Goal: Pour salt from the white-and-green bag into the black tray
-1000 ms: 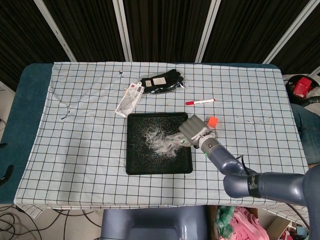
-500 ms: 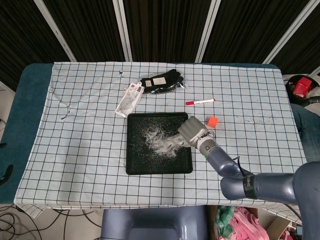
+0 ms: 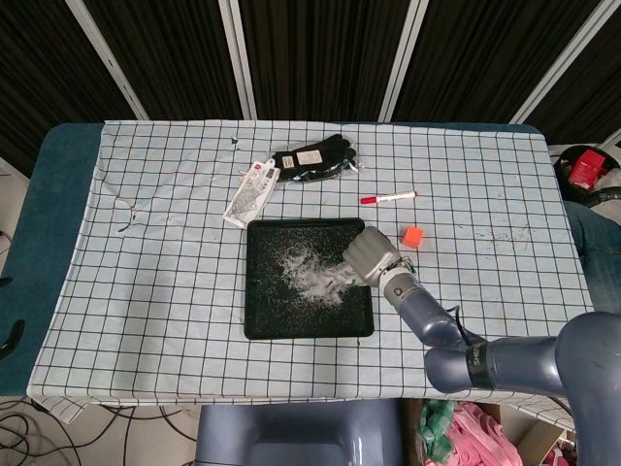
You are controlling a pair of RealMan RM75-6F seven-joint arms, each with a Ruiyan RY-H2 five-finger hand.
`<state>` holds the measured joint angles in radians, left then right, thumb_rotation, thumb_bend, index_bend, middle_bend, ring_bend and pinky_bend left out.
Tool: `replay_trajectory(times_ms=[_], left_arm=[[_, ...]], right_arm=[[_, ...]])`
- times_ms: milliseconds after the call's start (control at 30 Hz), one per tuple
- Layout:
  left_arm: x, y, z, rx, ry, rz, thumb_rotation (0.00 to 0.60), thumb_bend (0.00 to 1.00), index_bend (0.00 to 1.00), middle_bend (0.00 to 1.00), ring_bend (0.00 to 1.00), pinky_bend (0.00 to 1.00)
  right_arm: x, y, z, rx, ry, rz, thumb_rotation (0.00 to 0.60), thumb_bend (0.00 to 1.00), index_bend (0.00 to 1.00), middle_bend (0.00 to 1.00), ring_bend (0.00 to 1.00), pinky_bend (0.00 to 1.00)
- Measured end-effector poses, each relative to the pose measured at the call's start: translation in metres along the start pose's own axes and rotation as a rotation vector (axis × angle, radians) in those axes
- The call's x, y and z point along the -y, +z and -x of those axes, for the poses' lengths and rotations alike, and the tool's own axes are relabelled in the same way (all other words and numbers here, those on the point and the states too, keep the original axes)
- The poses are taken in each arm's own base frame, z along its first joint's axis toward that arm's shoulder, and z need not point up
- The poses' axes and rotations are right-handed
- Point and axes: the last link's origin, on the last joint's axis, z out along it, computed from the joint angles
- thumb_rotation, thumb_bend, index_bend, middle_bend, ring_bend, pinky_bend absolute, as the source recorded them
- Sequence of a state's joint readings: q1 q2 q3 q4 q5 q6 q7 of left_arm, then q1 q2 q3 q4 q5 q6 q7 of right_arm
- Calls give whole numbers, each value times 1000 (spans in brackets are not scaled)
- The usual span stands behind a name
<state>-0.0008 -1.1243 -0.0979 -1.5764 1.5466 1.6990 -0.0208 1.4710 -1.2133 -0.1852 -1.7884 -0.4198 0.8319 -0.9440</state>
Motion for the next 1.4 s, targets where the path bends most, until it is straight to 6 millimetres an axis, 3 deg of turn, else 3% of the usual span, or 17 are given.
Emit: replay_trajectory(times_ms=[700,1400], left_arm=[[0,0,-1,-3,-2,-1,600,320,261,141,56,82],[1,-1,-2,-6,-4,-6,600,320,261,141,56,82]], right_arm=[[21,0,-11,-59,-98,-42,600,677,869,645,641,471],[33,2,-13,-106,-224,-22,600,676,876,649,647,484]])
